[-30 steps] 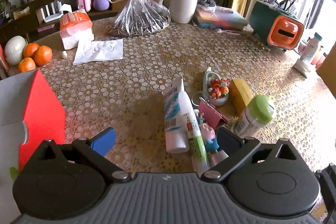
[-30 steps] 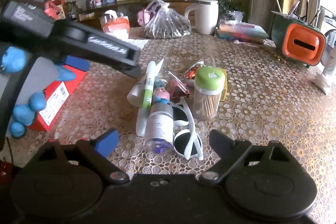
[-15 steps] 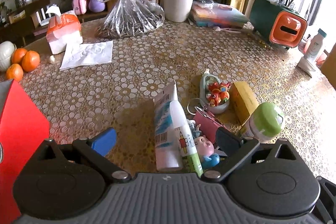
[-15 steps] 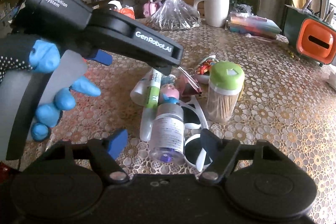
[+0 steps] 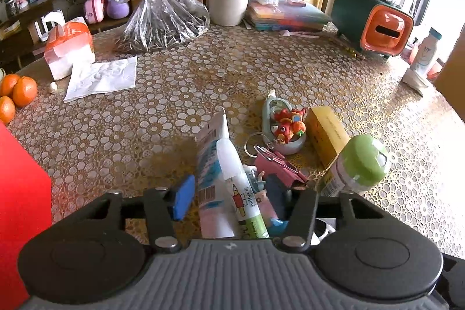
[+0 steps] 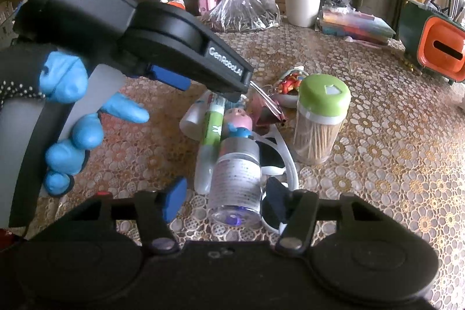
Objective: Organize rigid objects
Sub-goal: 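Grasp the white glue stick with the left tool while the right tool grasps the clear bottle, then lift and carry the glue stick and bottle over the red box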
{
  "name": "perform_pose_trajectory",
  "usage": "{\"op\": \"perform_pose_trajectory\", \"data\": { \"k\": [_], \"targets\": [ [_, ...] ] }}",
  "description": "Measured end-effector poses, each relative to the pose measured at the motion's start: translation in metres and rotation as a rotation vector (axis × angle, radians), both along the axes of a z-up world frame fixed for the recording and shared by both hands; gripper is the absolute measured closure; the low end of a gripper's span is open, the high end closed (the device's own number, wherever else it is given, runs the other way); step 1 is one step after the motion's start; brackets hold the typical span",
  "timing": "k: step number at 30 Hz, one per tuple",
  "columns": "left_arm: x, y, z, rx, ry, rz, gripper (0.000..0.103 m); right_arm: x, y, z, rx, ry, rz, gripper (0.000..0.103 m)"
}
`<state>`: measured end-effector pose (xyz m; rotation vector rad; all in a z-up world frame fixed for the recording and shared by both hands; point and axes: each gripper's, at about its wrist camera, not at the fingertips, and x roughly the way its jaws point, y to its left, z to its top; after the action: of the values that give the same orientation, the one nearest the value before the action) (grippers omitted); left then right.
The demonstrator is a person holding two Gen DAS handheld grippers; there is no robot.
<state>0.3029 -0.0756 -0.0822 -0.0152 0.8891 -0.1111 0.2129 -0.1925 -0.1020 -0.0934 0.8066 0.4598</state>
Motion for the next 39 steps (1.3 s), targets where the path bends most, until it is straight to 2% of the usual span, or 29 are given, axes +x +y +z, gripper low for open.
{"op": "perform_pose_trajectory", "data": {
  "k": [6, 13, 15, 20, 23, 30, 39],
  "targets": [
    [0.002, -0.005, -0.003, 0.012, 0.005, -0.01, 0.069, 0.004, 0.001, -0.003, -0.006, 0.009, -0.011, 0.047],
    [0.001, -0.008, -0.003, 0.029, -0.015, -0.019, 0.075, 0.005, 0.002, -0.005, -0.012, 0.014, -0.011, 0.048],
    [0.0, -0.007, -0.002, 0.025, -0.023, -0.02, 0.08, 0.006, 0.003, -0.005, -0.015, 0.014, -0.013, 0.048],
    [-0.001, -0.006, 0.0, 0.009, -0.025, -0.021, 0.08, 0.006, 0.003, -0.006, -0.021, 0.013, -0.024, 0.05],
    [-0.003, -0.003, 0.004, -0.021, -0.029, -0.021, 0.081, 0.007, 0.002, -0.007, -0.028, 0.013, -0.043, 0.063],
    [-0.014, 0.007, 0.015, -0.072, -0.04, -0.02, 0.083, 0.005, -0.003, -0.003, -0.005, 0.009, -0.067, 0.063],
    [-0.042, 0.029, 0.033, -0.136, -0.05, -0.008, 0.084, -0.01, -0.008, 0.018, 0.028, -0.02, -0.086, 0.063]
  ]
}}
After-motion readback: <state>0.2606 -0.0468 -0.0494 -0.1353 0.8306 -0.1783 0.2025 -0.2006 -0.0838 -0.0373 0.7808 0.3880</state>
